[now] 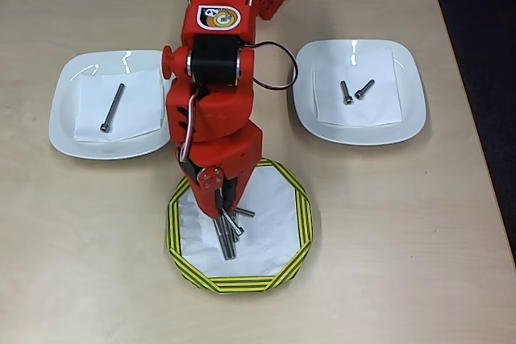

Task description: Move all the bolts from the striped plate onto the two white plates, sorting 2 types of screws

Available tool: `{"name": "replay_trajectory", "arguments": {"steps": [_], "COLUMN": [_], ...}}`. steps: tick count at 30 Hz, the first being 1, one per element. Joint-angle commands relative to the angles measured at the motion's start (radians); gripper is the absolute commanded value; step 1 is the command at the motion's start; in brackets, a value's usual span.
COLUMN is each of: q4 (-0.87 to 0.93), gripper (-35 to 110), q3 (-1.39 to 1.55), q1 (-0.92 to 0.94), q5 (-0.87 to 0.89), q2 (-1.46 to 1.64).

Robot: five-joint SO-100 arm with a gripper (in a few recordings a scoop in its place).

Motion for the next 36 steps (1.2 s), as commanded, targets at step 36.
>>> {"name": "replay_trajectory", "arguments": {"steps": [36], "q4": [-0.212], "gripper": [16], "q3": [0.923], "q1": [0.578], "q5": [-0.867], "q2": [0.653]}}
